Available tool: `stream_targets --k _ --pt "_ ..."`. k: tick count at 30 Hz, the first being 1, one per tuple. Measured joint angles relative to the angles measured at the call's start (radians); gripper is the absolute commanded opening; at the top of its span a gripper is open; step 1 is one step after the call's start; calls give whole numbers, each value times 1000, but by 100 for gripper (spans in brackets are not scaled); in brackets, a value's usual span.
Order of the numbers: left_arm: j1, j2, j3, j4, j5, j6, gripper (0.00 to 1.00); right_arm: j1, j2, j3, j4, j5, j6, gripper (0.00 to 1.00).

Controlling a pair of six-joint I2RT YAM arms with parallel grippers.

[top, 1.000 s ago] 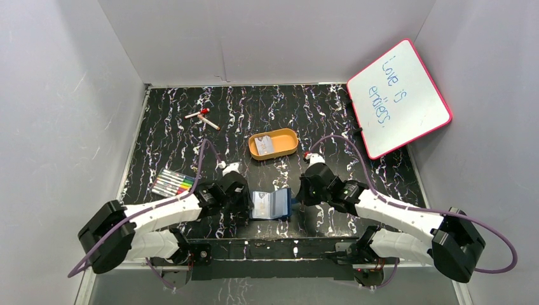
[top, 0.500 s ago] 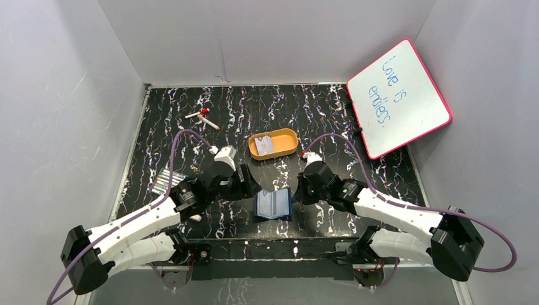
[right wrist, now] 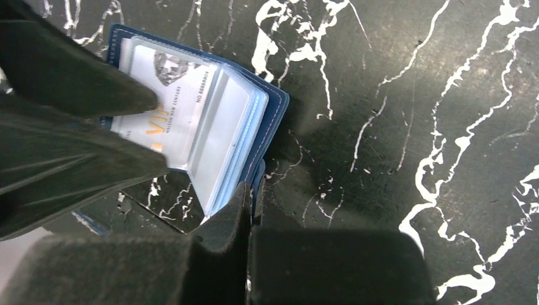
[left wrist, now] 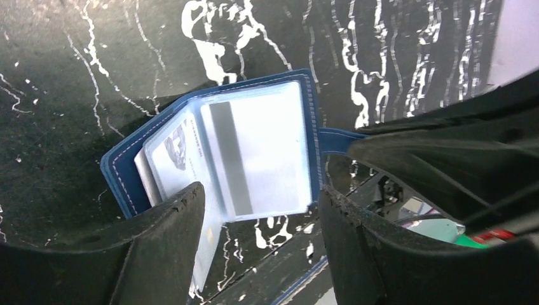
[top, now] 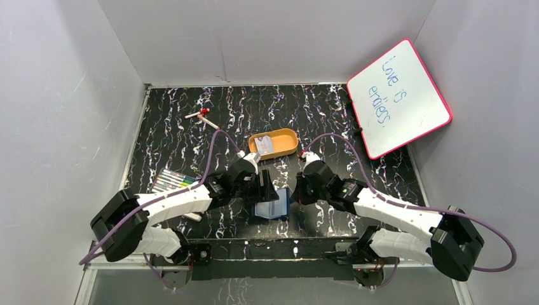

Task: Put the credit cards into the card holder
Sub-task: Open the card holder at the center of the board.

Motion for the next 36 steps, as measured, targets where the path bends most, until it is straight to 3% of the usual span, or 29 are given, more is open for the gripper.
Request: stream_targets --k 8,19,24,31,36 --pt "0 58 -22 9 -6 0 70 0 -34 3 56 -61 9 0" --pt "-1 52 -30 21 -11 1 71 0 -34 4 89 -98 11 0" --pt "-1 47 -30 21 -14 2 66 0 -34 4 89 -101 11 0" --pt "-1 46 -31 7 -38 5 46 0 -34 3 89 -99 11 0" --pt "-3 46 -32 -7 -56 12 44 0 -34 3 88 -89 11 0"
